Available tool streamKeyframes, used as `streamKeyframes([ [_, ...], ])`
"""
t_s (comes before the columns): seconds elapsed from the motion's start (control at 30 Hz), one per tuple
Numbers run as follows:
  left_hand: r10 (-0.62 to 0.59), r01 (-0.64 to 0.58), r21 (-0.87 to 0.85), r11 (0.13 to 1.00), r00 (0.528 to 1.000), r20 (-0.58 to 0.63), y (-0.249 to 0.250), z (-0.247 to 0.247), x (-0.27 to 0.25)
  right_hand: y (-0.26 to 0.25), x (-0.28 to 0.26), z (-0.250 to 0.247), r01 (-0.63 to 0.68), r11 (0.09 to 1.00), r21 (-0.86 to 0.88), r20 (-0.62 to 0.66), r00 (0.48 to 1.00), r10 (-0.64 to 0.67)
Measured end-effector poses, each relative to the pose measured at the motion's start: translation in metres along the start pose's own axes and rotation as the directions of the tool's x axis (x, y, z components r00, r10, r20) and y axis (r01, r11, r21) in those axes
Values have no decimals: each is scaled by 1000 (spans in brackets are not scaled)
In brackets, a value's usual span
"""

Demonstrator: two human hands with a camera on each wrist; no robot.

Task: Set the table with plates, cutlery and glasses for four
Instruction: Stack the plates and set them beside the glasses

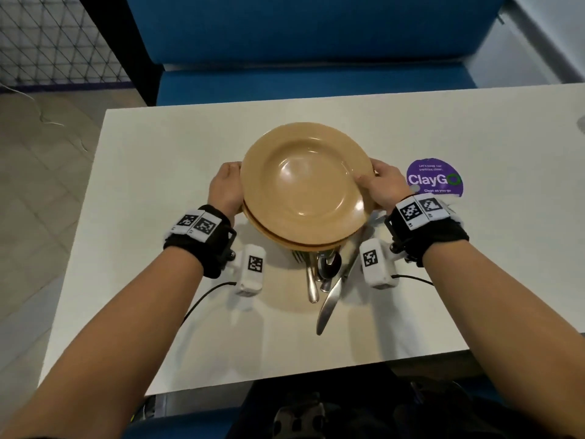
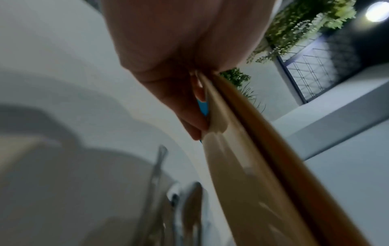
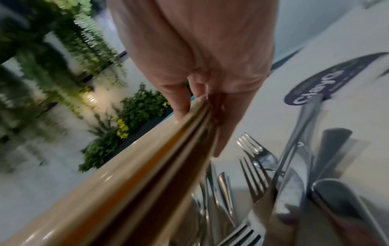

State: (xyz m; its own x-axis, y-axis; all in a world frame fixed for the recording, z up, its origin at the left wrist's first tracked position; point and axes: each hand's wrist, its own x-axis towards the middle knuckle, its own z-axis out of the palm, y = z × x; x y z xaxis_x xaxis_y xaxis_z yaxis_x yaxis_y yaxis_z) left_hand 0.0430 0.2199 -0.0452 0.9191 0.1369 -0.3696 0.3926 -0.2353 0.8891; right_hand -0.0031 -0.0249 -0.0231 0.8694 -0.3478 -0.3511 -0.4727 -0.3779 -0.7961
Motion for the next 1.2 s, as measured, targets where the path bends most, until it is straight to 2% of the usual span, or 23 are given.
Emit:
streamKeyframes([
  [0.07,-33,33,-5,999,998,49,14,26,-3,10,9,-17,-31,999,-17,-43,999,30],
  [0.2,32,-47,107,993,989,141,30,87,-8,31,29,-62,-66,997,-35,-100,993,62],
  [0.33,36,-67,180,981,985,170,43,160,-19,58,50,-128,-118,993,5,-136,984,117],
  [0.6,3,-31,166,986,986,166,67,321,-59,133,85,-272,-134,972,-192,-112,987,114],
  [0.8,-50,15,177,984,980,193,78,417,-89,179,101,-353,-191,955,-226,-150,976,160],
  [0.97,-77,2,219,976,939,335,84,486,-111,225,102,-414,-275,940,-204,-250,942,222],
  [1.2,-143,-7,299,954,867,478,84,584,-161,295,99,-506,-356,921,-157,-296,907,300],
])
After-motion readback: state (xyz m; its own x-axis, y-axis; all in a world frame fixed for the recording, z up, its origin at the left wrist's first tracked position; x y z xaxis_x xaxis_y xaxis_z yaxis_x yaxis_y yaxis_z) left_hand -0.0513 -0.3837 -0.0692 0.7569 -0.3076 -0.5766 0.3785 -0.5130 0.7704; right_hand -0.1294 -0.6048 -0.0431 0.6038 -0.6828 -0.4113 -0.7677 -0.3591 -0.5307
